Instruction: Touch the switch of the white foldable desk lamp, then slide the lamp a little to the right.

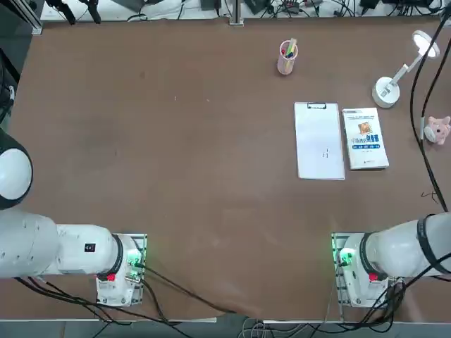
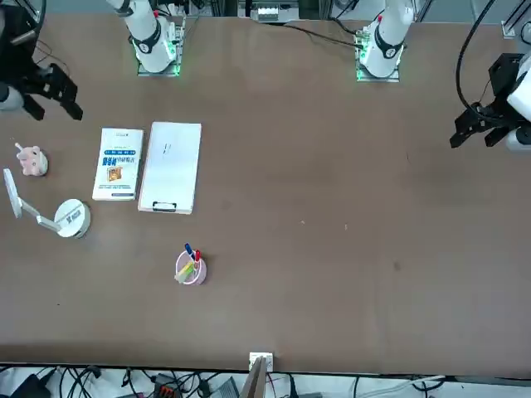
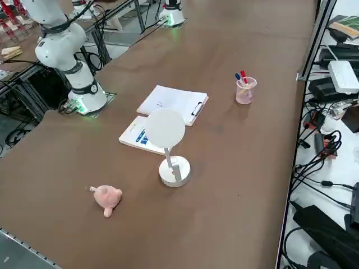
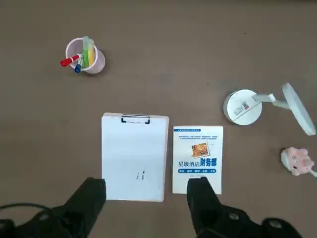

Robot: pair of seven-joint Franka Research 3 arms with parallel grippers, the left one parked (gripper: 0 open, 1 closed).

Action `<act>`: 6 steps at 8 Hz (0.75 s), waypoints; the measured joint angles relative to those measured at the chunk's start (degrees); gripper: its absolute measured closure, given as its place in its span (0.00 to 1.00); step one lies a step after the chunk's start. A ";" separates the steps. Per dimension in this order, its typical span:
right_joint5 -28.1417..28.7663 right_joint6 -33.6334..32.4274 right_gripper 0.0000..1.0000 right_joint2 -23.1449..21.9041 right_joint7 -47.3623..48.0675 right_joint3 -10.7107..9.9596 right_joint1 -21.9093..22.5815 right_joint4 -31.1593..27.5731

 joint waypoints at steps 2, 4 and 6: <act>0.11 -0.09 0.00 -0.31 5.50 4.18 -1.46 -0.14; 1.61 -0.19 0.00 -0.56 7.33 4.80 -2.34 -1.17; 1.96 -0.22 0.00 -0.42 6.58 3.49 -3.84 -2.87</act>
